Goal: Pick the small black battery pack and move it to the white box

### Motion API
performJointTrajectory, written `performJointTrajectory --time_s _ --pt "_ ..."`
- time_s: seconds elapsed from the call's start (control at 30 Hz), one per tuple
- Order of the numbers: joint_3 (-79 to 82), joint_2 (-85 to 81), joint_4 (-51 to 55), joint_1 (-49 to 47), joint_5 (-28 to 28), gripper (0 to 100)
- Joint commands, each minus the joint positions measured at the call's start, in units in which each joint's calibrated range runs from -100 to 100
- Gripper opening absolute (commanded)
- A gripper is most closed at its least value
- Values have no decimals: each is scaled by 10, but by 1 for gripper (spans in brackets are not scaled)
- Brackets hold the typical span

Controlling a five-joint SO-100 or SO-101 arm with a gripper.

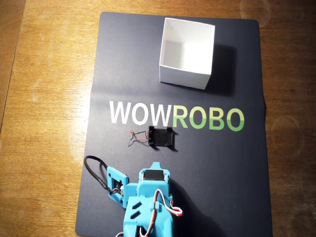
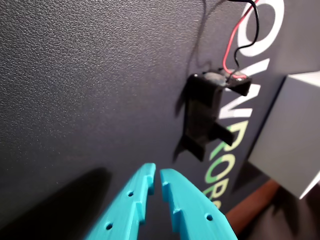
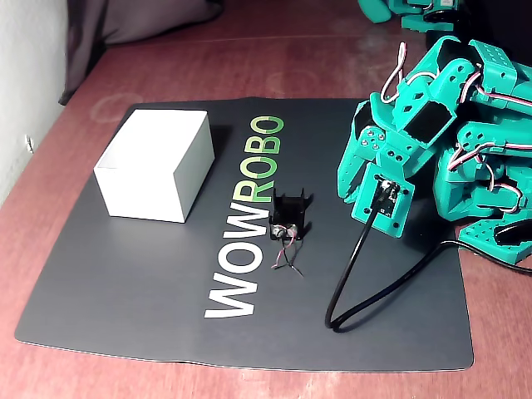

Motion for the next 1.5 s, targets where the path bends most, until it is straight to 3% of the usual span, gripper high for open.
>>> performJointTrajectory --time_s 0.0,1.47 --pt "-2 2 3 3 0 1" --pt "-3 11 3 -4 0 1"
